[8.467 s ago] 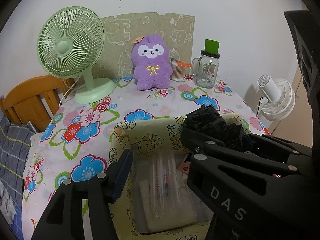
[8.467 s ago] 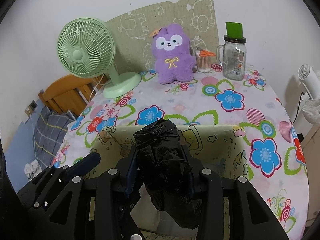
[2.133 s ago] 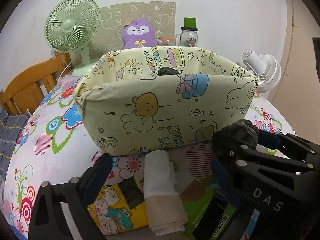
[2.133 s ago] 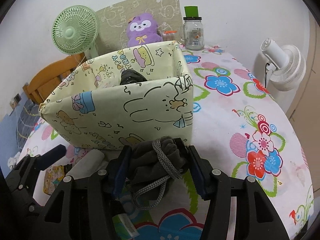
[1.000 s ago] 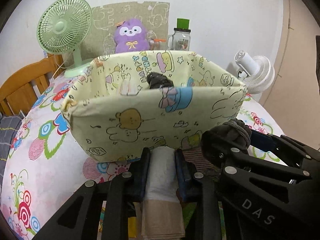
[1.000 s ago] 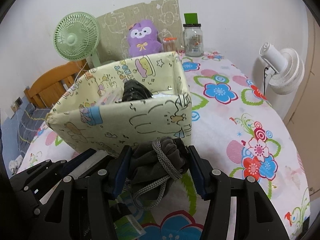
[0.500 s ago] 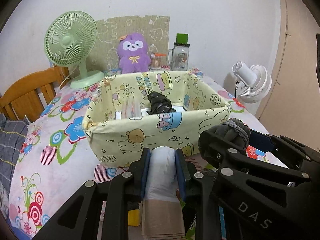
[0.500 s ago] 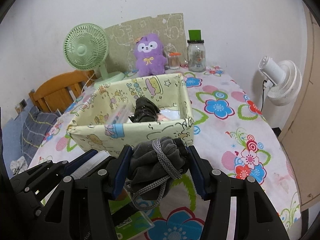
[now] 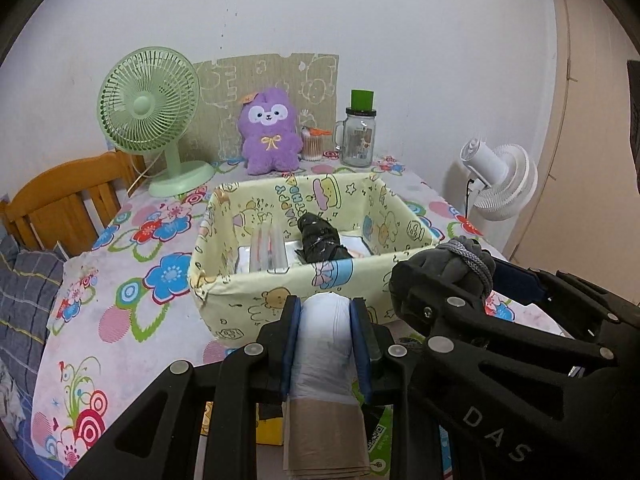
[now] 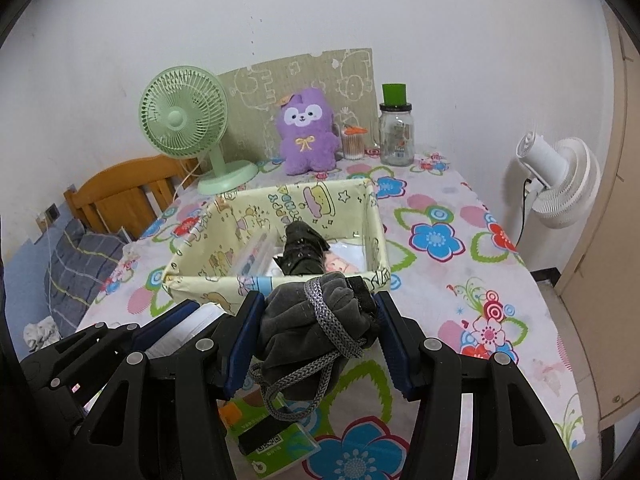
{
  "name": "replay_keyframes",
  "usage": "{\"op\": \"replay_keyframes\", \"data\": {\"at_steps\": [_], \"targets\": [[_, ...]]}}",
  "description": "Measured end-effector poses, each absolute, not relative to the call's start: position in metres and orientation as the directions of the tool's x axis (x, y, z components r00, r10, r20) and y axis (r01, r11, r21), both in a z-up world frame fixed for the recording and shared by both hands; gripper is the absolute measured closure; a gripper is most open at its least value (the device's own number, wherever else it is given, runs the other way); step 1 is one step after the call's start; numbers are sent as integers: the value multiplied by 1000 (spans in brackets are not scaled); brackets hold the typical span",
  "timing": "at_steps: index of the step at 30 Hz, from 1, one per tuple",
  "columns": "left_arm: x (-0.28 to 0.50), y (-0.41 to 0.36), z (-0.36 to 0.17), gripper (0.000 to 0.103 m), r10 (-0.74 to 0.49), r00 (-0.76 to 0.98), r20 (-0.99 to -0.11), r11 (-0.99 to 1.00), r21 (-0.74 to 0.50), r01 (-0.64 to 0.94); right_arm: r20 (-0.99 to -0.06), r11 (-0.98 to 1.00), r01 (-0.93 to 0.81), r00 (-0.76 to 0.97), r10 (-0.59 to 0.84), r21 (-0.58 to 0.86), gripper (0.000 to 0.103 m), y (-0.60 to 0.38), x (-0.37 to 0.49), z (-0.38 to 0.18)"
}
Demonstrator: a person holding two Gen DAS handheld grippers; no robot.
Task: Organize soft objects
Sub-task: 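Lift and carry the pouch over the box while the left tool carries the rolled cloth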
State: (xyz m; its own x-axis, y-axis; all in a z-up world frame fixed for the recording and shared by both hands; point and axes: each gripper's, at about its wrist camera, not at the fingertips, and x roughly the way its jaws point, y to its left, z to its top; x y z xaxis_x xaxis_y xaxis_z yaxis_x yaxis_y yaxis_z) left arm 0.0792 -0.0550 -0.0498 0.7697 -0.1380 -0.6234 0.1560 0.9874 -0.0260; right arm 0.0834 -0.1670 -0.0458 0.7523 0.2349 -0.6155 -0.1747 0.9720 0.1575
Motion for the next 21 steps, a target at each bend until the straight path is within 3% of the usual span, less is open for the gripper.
{"op": "replay_keyframes", "data": {"at_steps": [21], "targets": [[90, -57, -19, 79, -139, 796, -589, 987, -16, 161, -586, 972, -183, 776, 233, 145, 44, -165, 97, -13]]}}
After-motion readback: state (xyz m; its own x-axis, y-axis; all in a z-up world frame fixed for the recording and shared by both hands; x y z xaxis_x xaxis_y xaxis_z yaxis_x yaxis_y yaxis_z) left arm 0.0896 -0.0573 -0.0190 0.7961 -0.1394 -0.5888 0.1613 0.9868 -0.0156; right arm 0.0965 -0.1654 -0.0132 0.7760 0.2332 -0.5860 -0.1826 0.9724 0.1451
